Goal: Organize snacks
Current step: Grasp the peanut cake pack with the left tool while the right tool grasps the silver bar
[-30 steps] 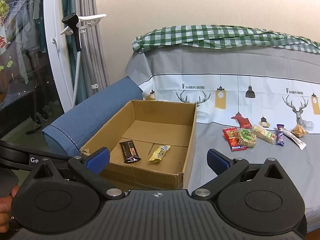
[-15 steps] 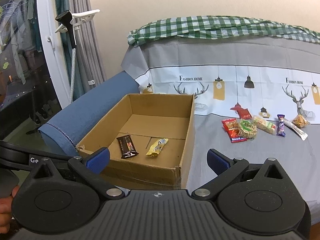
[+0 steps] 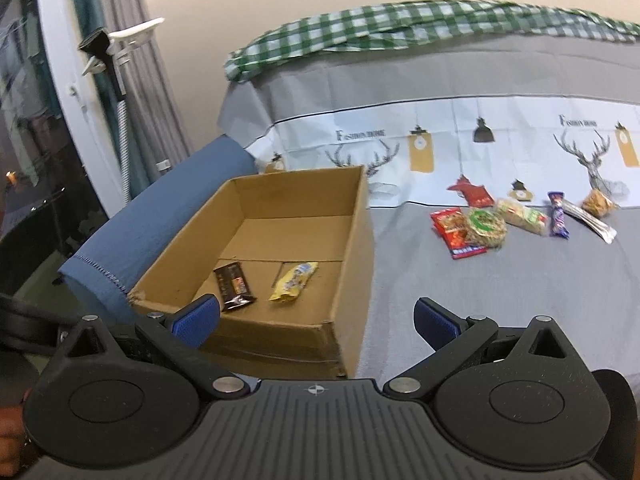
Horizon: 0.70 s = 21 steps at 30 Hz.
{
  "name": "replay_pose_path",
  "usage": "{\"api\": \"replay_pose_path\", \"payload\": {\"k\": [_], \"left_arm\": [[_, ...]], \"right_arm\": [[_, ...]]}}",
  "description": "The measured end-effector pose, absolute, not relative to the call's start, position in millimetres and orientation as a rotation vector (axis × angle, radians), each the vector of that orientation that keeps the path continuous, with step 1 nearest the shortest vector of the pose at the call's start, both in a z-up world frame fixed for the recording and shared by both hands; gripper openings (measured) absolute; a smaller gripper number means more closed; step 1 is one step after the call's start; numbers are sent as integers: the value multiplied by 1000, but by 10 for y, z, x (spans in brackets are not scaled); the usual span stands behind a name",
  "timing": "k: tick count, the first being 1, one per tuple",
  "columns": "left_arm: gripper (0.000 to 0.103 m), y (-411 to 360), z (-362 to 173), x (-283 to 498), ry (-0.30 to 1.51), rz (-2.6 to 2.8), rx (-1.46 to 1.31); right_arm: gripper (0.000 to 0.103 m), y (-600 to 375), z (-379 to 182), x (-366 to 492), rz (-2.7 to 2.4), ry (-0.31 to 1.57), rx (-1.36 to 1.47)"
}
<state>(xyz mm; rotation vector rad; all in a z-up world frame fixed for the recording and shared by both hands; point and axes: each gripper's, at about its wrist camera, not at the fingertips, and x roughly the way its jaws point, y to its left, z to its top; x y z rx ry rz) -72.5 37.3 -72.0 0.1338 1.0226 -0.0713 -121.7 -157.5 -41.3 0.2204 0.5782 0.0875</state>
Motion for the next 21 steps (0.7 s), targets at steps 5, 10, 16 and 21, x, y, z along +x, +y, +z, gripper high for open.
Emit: {"api": "replay_pose_path", "payload": {"k": [5,10,16,21], "left_arm": [[103,105,-769,-484,1063,-77,137],[103,-403,-740,-105,1078,-130,157],[103,-1258,-811,591,1168,-238,91],[103,-2228,-1074,1266,1167,-326,147]], "right_arm": [[102,-1898,-454,-1167,32,556,247],[102,-2533,-575,-1085,-127,547,289],[102,-3581,-844,-906,-331,579,409],[102,-4546,-1090,-521,-469,575,394]]}}
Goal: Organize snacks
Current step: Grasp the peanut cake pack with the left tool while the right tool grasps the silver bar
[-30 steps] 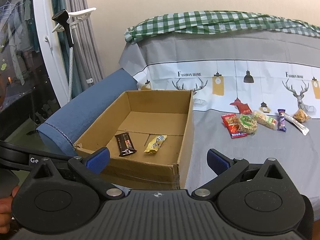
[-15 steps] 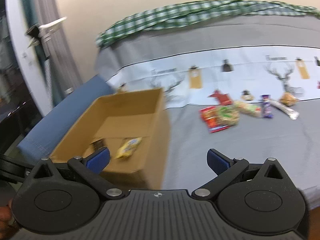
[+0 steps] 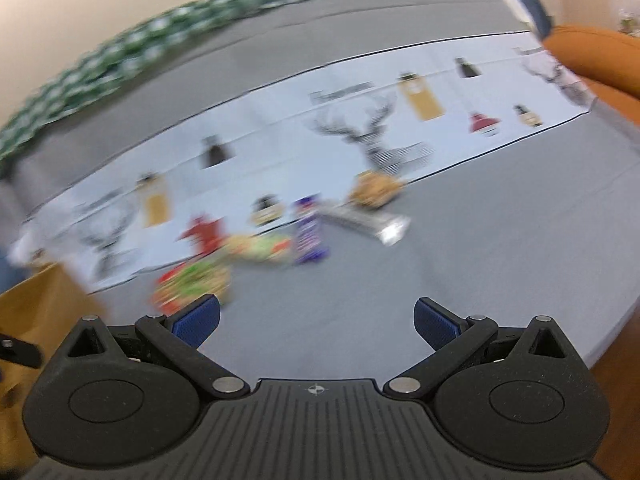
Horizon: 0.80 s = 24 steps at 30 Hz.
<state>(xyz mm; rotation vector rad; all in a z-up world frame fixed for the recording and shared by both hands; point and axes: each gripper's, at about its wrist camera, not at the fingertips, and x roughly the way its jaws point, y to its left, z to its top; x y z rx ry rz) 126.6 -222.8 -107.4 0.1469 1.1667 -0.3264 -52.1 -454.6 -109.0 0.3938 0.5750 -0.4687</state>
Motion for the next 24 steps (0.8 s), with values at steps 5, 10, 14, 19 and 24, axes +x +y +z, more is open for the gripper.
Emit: {"api": "replay_pose_path", "payload": {"k": [5,10,14,19,24], "left_arm": [[103,-3013,-1639,1899,1223,-355,220],[103,-3422,-2120,2368,1291,-316,253],[103,-3602,-2339,2617,1342,-330,260],[103,-3702,-2454,2800,1358,-321,265],[103,-3690,-2539,2843,1389,-310,273]], "right_arm": [[102,-5375,-1501,120,-496,636,339],[102,-5962,-2077,925,-404,778,263],[102,-6119,-2426,1393,-429,857,114],[102,-6183,-2512,1661,-425,777,169],[102,-6171,-2544,1726,-427,735,169]]}}
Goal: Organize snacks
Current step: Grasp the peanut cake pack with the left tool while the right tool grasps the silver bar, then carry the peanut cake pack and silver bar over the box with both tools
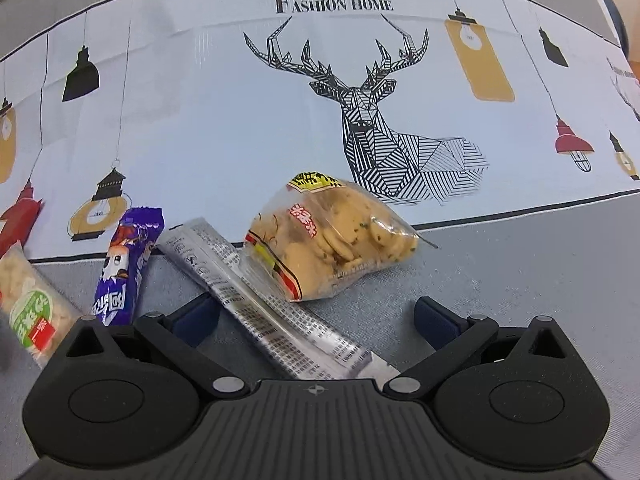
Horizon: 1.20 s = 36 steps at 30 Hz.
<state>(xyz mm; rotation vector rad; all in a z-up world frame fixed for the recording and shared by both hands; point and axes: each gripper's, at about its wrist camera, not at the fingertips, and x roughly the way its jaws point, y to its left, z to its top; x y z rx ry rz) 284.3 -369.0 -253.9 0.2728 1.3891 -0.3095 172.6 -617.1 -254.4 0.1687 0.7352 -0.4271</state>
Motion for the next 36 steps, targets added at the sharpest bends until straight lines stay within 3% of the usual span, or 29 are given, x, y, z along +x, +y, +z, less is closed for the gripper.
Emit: {"api": "replay_pose_path", "payload": {"k": [3,4,5,6,7,8,13,24,36], "left_arm": [[99,-3681,-2575,2853,1403,-308,270],[84,-3671,-2566,2850,1386,-306,272],[82,-3667,-2525,2819,1365,-308,288],[82,-3652,-2493,2802,1369,-323,295],[82,-3620,-2475,2785,1377,-319,291],[82,-3579,-2470,2753,1379,-301,293],[82,-3253,-2390,2397,1399,-329,251],[82,-2509,-1609,1499,1294,-378,216],[82,-1469,-849,826,1180,-350,195]], "right_arm": [[102,-6148,-2553,1709,-427,719,153],[99,-6152,-2544,1710,-417,729,149],[90,-6137,-2523,1675,-401,727,150],[57,-6108,-2492,1617,-382,700,152],[30,-6063,-2470,1559,-375,684,139],[19,-6020,-2459,1511,-373,688,124],[13,-5834,-2424,1088,-398,716,159],[8,-5655,-2292,151,-405,660,723],[6,-4850,-1499,-247,-286,502,741]]}}
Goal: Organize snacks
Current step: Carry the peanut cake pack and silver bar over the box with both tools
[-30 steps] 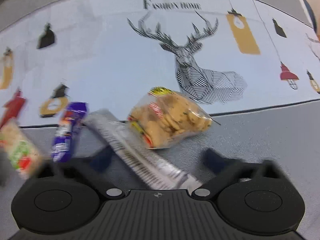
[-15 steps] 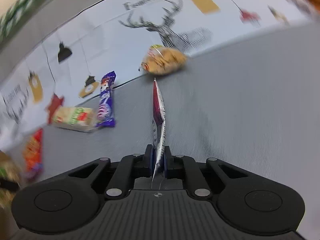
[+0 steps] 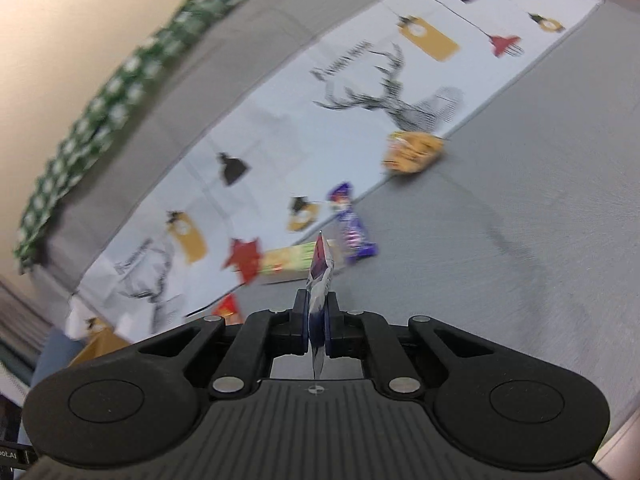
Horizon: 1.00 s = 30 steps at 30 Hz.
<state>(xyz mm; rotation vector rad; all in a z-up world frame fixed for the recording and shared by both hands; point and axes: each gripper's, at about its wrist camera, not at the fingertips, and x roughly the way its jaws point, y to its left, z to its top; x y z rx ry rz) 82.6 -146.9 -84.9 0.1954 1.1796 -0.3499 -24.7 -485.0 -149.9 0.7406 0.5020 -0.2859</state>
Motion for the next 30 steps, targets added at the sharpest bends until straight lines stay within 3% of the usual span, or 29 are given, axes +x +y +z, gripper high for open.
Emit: {"api": "replay_pose_path", "payload": {"k": [6,10,20,30], "left_arm": [[82,-1007,-603,558,1145,-316,144],[82,-751,-446,424,1113,-298,116],[82,-233,-112,29,1022,-285,54],[82,458,-109,-777,992,-222,21]], "right_arm": [[6,-4515,-1493,-171,-308,583,629],[6,-4384,-1520,-246,-287,619,712],[6,-3549,-726,-916,-119,523,655],[6,-2388,-189,-1623,97,549,562]]}}
